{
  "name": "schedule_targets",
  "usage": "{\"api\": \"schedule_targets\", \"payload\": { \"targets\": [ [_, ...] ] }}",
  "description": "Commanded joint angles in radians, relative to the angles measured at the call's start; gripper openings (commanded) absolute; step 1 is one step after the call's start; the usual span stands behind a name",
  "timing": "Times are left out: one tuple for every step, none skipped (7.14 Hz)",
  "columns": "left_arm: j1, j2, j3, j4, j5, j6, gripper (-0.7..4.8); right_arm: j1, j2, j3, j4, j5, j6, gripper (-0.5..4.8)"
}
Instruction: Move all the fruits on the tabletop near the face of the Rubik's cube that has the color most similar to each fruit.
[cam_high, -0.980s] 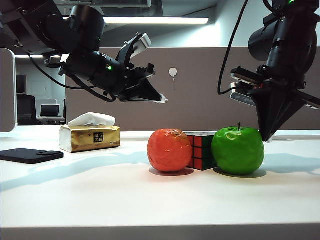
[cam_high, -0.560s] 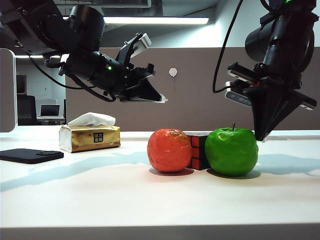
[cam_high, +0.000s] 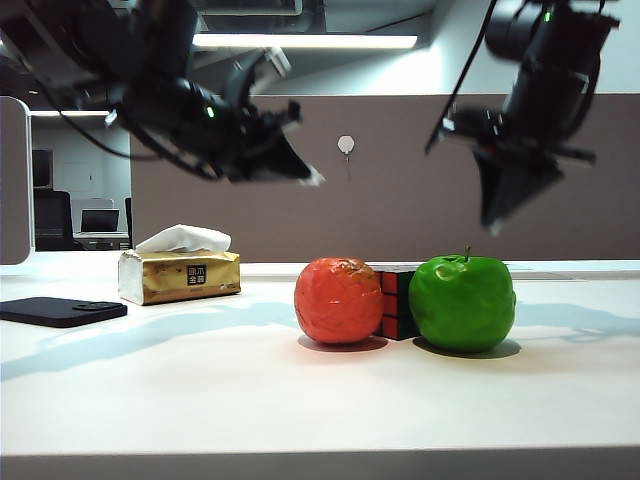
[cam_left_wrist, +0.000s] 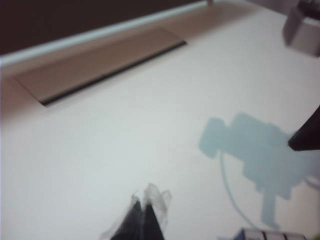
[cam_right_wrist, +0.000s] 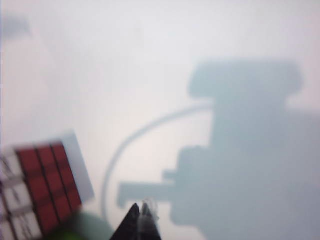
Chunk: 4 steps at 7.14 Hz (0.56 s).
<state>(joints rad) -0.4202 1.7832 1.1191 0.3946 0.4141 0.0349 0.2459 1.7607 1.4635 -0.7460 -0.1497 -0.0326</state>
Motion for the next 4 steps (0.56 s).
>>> {"api": "schedule_targets", "payload": {
  "targets": [
    [0.05, -0.07, 0.004, 0.025, -0.055, -0.069, -0.05, -0.01, -0.078, 0.005, 0.173, -0.001, -0.003, -0.01],
    [0.066, -0.084, 0.004, 0.025, -0.055, -0.085, -0.05, -0.013, -0.096, 0.005, 0.201, 0.002, -0.003, -0.01],
    [0.08, -0.1, 0.004, 0.024, -0.055, -0.103, -0.05, -0.018, -0.11, 0.005, 0.225, -0.002, -0.003, -0.01],
    [0.09, -0.113, 0.004, 0.018, -0.055, -0.105, -0.05, -0.027, -0.127, 0.005, 0.249, -0.003, -0.006, -0.01]
  ]
}}
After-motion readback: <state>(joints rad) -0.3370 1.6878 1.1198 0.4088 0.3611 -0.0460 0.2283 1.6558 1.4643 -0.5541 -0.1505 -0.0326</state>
